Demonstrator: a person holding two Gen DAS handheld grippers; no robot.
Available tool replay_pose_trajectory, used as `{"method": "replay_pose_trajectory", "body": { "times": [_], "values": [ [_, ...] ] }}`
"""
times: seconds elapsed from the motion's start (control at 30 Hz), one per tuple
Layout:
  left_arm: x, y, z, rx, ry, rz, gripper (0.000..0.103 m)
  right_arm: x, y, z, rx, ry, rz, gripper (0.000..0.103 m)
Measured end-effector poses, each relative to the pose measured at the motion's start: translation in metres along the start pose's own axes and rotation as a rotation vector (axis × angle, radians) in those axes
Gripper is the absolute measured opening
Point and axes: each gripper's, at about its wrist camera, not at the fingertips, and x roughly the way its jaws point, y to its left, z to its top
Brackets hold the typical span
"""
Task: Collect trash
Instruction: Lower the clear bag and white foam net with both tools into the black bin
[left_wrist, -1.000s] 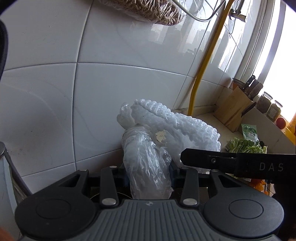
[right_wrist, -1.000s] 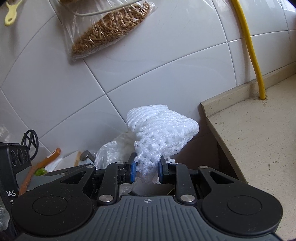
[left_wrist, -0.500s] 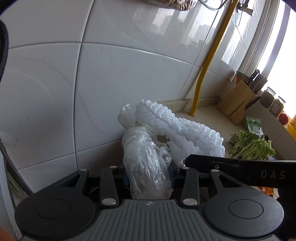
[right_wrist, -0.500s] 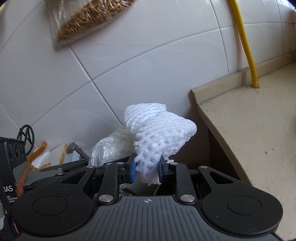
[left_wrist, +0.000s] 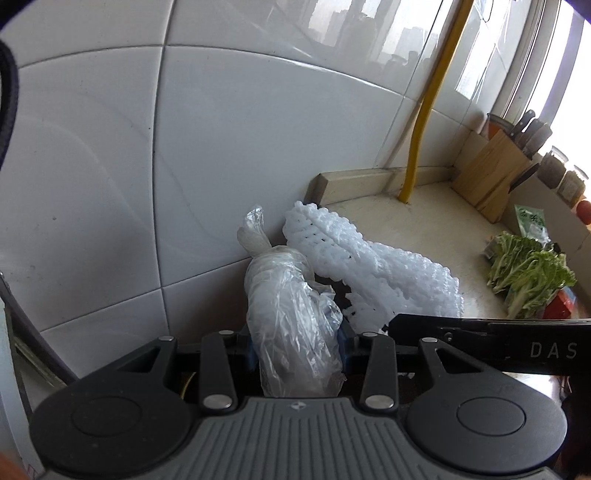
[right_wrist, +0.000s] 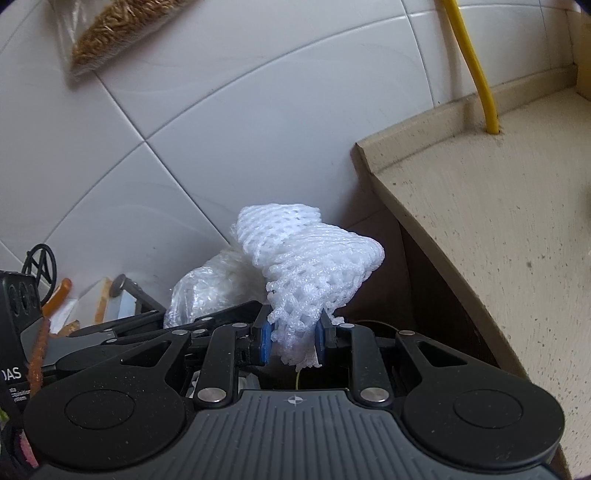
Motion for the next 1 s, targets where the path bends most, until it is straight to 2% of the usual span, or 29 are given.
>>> {"method": "replay_pose_trajectory", "body": {
  "times": [1.0],
  "values": [
    [0.028, 0.005, -0.004, 0.044, 0.117, 0.065, 0.036, 0.03, -0.037, -0.018, 0.092, 0.093, -0.044, 0.029]
  ]
}}
